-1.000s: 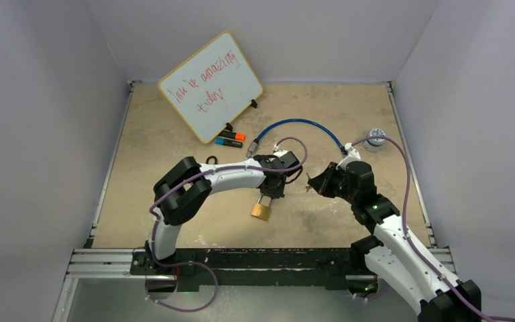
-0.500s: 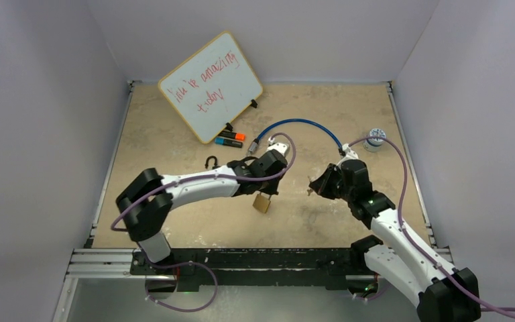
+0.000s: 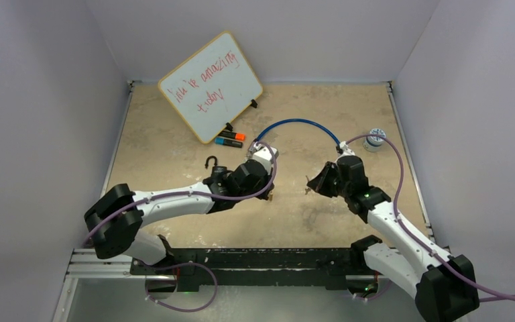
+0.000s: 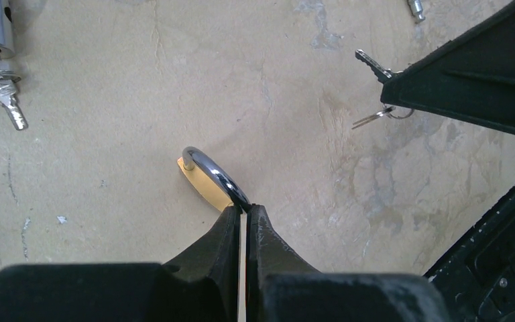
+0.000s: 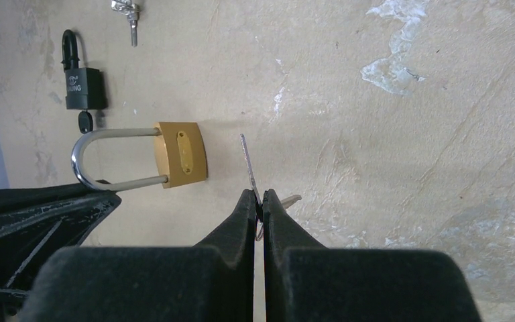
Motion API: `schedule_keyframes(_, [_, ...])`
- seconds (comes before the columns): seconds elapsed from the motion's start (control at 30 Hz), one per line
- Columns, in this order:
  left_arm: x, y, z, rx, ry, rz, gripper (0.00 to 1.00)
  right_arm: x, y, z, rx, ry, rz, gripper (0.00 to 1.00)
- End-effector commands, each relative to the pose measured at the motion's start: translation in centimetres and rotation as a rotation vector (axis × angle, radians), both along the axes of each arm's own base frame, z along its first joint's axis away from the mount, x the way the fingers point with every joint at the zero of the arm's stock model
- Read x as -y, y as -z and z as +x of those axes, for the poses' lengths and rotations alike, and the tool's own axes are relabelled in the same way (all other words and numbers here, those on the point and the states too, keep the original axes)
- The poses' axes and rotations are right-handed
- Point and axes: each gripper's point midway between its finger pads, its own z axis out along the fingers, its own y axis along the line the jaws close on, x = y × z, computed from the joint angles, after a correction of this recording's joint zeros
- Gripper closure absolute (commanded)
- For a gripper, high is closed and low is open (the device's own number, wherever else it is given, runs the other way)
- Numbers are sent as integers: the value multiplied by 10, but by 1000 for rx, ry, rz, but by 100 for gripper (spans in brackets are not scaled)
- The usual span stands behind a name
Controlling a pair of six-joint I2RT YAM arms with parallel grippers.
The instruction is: Unlock with the key
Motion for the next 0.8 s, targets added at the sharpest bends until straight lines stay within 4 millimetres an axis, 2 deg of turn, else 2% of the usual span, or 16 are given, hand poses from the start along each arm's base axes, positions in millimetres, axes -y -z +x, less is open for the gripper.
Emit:
schedule_keyframes(0.0, [-2,-15,9,94,-35,-95,100,-9,-23,13,47,-3,51,100])
schedule_keyframes(0.1, [-12,-6,5,79,-58,-85,100,-10,-21,12,38,-7,52,100])
schedule_keyframes(0.2, [-17,-6,3,68,-77,-83,100,-10,-20,11,34,-6,54,100])
schedule_keyframes(0.23, [-18,-6,3,65,-85,-78,96,-10,-20,11,32,-6,53,100])
schedule_keyframes(0.47, [-20,-11,3,47,-105,-79,41,-11,-16,10,17,-3,57,100])
schedule_keyframes(0.53, [-21,-12,6,45,-129,-73,30,-10,-15,9,16,-3,55,100])
schedule_keyframes(0.6, [-21,-10,9,39,-155,-67,26,-9,-15,9,17,2,51,100])
schedule_keyframes(0.77, [-17,2,17,33,-236,-79,25,-5,-13,8,15,18,37,100])
